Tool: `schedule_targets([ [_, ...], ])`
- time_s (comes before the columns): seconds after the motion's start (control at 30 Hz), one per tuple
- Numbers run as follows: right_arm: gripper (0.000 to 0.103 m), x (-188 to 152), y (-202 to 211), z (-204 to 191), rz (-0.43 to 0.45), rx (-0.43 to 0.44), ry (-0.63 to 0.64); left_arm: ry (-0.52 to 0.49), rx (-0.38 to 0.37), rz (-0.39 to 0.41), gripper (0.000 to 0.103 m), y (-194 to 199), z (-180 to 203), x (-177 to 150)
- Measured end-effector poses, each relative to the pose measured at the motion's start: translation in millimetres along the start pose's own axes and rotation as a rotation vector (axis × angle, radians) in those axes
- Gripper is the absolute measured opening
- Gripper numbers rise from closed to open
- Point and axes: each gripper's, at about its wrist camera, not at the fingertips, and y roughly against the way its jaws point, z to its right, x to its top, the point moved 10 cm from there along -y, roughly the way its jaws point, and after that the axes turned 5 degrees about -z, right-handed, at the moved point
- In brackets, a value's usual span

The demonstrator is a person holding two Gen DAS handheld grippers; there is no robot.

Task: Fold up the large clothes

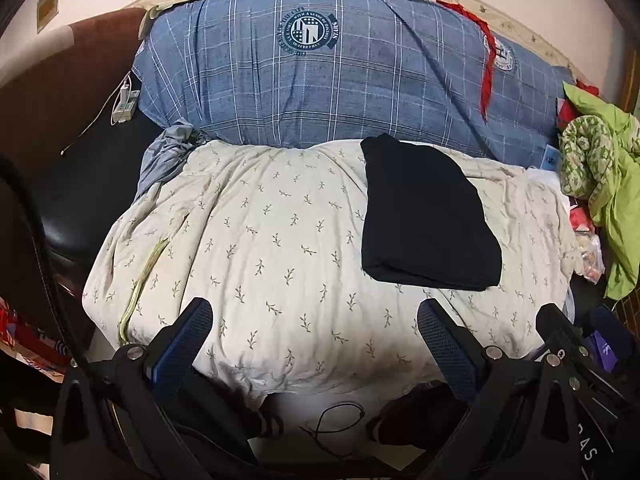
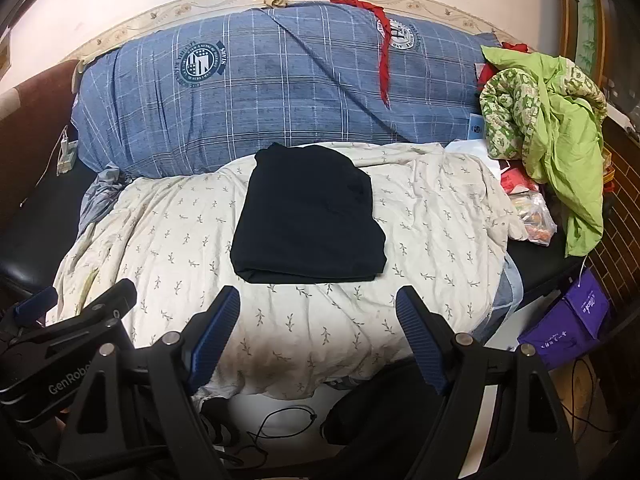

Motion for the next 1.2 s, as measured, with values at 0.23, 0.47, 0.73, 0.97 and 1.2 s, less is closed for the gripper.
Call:
schedule_targets([
  [0.23, 0.080, 4, -2, 6, -0.001, -0.010, 0.000, -0.010, -0.001, -0.003, 0.102, -3, 7, 3],
  [0.47, 0.080, 7, -5, 9, -0.004, -0.021, 0.000, -0.010, 0.002, -0.005, 0.102, -4, 10, 4],
  [0.73, 0.080, 10, -10, 12, -0.012, -0.021, 0.001, -0.009, 0.007, -0.016, 0.102, -13, 11, 8],
  [0.97, 0.080, 11, -18, 13, -0.023, -0.020, 0.000, -0.006, 0.014, -0.025, 0.102, -17, 14, 8],
  [1.2, 0.080, 12, -21, 11, -0.027, -0.022, -0.002, -0.005, 0.014, -0.030, 0.102, -20, 15, 11],
])
